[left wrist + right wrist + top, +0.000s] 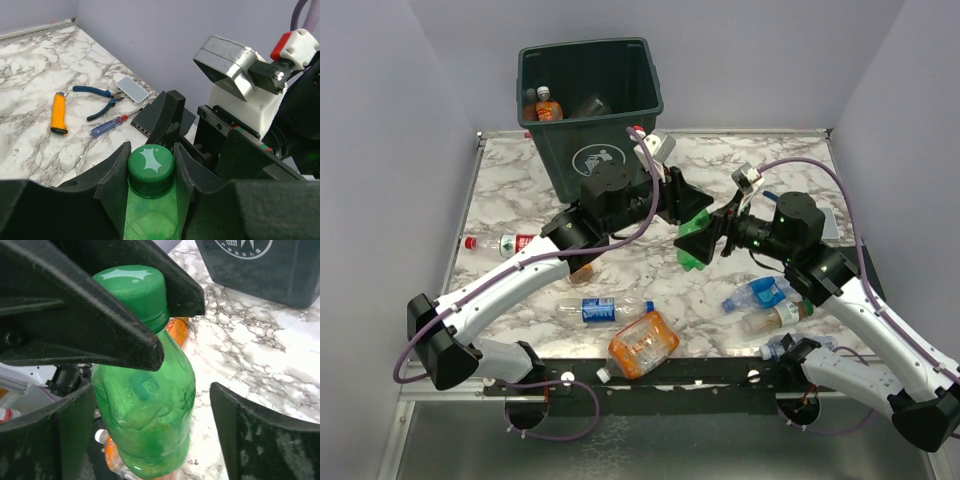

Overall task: Put the plastic bottles in the bin
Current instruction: Pick up the plastic bottle at the center of the board.

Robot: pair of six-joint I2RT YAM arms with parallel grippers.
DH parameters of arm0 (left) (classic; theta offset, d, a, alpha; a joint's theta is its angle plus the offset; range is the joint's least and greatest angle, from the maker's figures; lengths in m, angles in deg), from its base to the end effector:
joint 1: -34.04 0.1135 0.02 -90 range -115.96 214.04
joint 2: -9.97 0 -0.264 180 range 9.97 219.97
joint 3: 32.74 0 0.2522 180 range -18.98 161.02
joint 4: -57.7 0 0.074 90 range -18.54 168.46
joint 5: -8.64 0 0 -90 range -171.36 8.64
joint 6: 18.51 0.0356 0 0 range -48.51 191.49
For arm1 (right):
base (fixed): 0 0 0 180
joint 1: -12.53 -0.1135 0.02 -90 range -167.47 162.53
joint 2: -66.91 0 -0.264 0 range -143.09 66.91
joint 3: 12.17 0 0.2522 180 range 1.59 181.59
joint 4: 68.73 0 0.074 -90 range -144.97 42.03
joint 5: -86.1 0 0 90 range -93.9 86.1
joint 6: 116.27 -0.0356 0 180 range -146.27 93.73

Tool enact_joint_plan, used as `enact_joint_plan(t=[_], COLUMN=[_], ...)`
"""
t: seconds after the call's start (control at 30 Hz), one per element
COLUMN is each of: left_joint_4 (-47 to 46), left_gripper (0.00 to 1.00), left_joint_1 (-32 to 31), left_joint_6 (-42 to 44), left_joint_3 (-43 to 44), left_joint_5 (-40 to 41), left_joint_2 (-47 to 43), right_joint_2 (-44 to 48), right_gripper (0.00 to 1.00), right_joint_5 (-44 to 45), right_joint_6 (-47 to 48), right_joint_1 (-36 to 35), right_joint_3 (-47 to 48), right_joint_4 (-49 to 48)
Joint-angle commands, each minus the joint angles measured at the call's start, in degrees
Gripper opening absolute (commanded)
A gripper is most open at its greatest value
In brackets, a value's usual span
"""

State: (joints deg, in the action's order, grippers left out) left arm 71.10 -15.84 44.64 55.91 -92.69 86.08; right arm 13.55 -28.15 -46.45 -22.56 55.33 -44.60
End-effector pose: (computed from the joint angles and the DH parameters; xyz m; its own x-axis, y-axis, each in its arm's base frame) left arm 0.1955 -0.2429 0.4229 -0.4045 -0.2073 -0.8908 0.7775 0.4349 -0.4542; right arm 0.1649 0.1337 0.3685 -0.4282 0.0835 -0.8998 -0.7537 0.5164 0.4066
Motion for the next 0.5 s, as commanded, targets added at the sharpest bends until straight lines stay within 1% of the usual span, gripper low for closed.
enact_joint_plan(t=[0.0, 0.1, 0.2, 0.3, 0.4, 0.47], left_joint_4=[0.2, 0.8, 1.3, 0.6, -4.3, -11.0], left_gripper=[0.0, 0.0, 0.0, 0.0, 0.0, 0.0], left_joint_1=[0.1, 1.9, 5.1, 7.9, 10.6, 12.0], left_joint_6=[2.7, 4.8, 5.4, 7.7, 11.5, 14.7], left_joint_3=[2.3, 5.3, 10.8, 17.2, 22.1, 22.8], left_joint_5=[1.4, 7.5, 10.7, 18.4, 25.0, 29.1], left_joint_2=[0.0, -0.1, 1.4, 3.5, 5.4, 6.3], right_joint_2=[0.7, 1.4, 2.2, 3.6, 6.3, 9.0], right_gripper=[0.99, 1.0, 1.0, 1.0, 1.0, 1.0], right_joint_5=[2.2, 0.0, -3.3, -5.1, -3.3, 0.6], right_joint_6=[-1.6, -2.1, -1.8, -0.9, 0.0, -0.8], right_joint_1=[0.0, -0.1, -0.1, 0.0, -0.1, 0.0], right_joint_3=[2.3, 5.6, 8.2, 9.7, 8.6, 5.9], right_joint_4=[2.6, 6.1, 8.8, 11.2, 12.2, 11.5])
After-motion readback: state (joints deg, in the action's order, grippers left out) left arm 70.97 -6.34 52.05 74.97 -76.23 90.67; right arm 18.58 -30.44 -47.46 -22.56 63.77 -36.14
